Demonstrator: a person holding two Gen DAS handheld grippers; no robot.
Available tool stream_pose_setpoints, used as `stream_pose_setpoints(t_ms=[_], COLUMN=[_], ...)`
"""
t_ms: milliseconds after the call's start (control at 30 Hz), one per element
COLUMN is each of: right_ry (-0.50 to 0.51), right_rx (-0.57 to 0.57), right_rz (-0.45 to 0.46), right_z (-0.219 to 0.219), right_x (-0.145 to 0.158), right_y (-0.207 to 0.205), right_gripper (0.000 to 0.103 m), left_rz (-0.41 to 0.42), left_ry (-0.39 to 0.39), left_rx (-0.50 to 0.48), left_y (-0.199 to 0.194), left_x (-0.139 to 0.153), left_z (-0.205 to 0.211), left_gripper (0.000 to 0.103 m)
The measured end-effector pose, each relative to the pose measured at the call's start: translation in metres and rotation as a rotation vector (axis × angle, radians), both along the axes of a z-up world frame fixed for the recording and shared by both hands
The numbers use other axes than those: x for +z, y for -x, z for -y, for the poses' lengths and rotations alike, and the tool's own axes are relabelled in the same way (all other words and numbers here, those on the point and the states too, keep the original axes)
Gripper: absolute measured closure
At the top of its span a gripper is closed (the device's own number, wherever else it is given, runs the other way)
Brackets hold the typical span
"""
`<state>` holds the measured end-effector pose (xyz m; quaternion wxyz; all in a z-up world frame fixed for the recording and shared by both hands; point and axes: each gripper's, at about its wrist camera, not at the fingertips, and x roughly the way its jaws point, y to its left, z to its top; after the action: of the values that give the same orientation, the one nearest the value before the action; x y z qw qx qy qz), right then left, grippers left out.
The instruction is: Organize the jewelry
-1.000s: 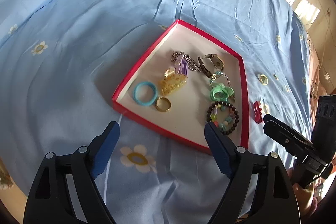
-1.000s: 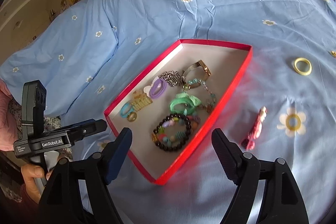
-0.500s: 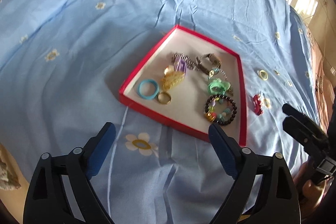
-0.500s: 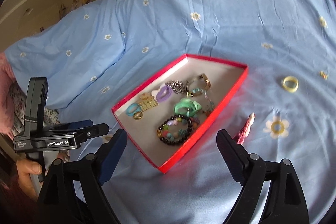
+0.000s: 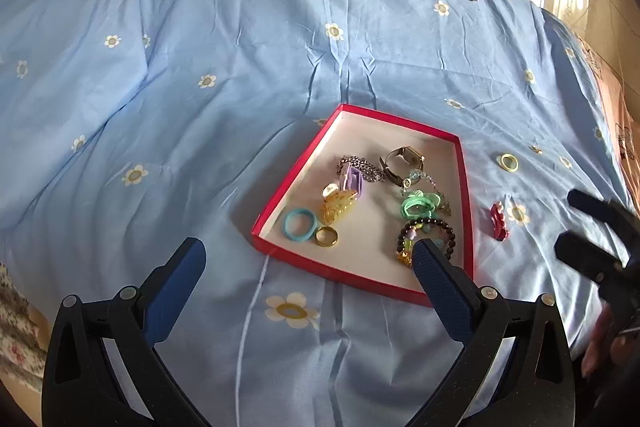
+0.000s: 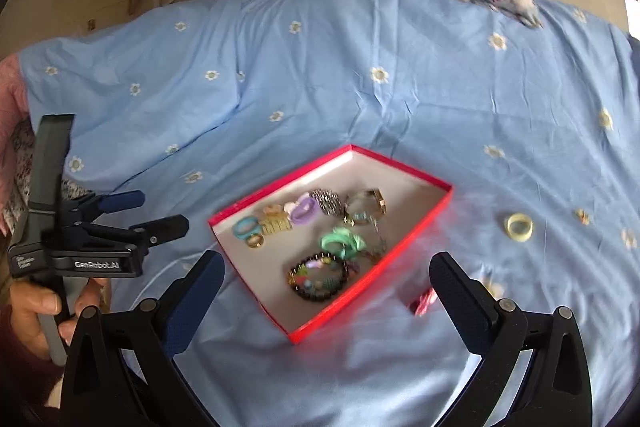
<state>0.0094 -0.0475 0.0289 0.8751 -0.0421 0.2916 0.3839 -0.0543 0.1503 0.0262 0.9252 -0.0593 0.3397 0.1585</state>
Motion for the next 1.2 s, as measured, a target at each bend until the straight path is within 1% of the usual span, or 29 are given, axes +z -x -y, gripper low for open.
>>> stream_pose_setpoints(t_ms=[100, 167, 333, 467, 767, 900, 1200], right_ry=[-0.008, -0.015, -0.007, 0.012, 0.057, 0.066, 0.07], right_rx=[-0.028, -0.039, -0.068, -0.083, -0.082, -0.072, -0.065], right_rz=[-0.021, -0.031, -0.035, -0.028, -0.01, 0.005, 0.005], right_z=[0.005, 0.007, 0.01, 0.01, 0.004, 0.001, -0.002], right_x=[-0.018, -0.026, -0.04, -0.047, -0.054, -0.053, -0.053], right_y=[0.001, 0.002, 0.003, 0.002, 0.004, 0.006, 0.008], right_gripper=[0.0, 0.0, 0.0, 0.0, 0.0, 0.0, 0.0], left_rz=[0.014, 0.019, 0.006, -0.013, -0.017, -0.015, -0.011], left_ry=[-0.024, -0.026, -0.062, -0.068, -0.082, -0.081, -0.081], left_rx=[0.02, 0.022, 0.016, 0.012, 0.023, 0.023, 0.023], left_y=[0.005, 0.007, 0.009, 0.008, 0.01, 0.01, 0.012], left_x=[-0.009, -0.014, -0.028, -0.035, -0.038, -0.038, -0.037], left_z=[0.005, 0.009, 0.019, 0.023, 0.025, 0.024, 0.024], left_gripper=[0.0, 0.0, 0.0, 0.0, 0.0, 0.0, 0.0])
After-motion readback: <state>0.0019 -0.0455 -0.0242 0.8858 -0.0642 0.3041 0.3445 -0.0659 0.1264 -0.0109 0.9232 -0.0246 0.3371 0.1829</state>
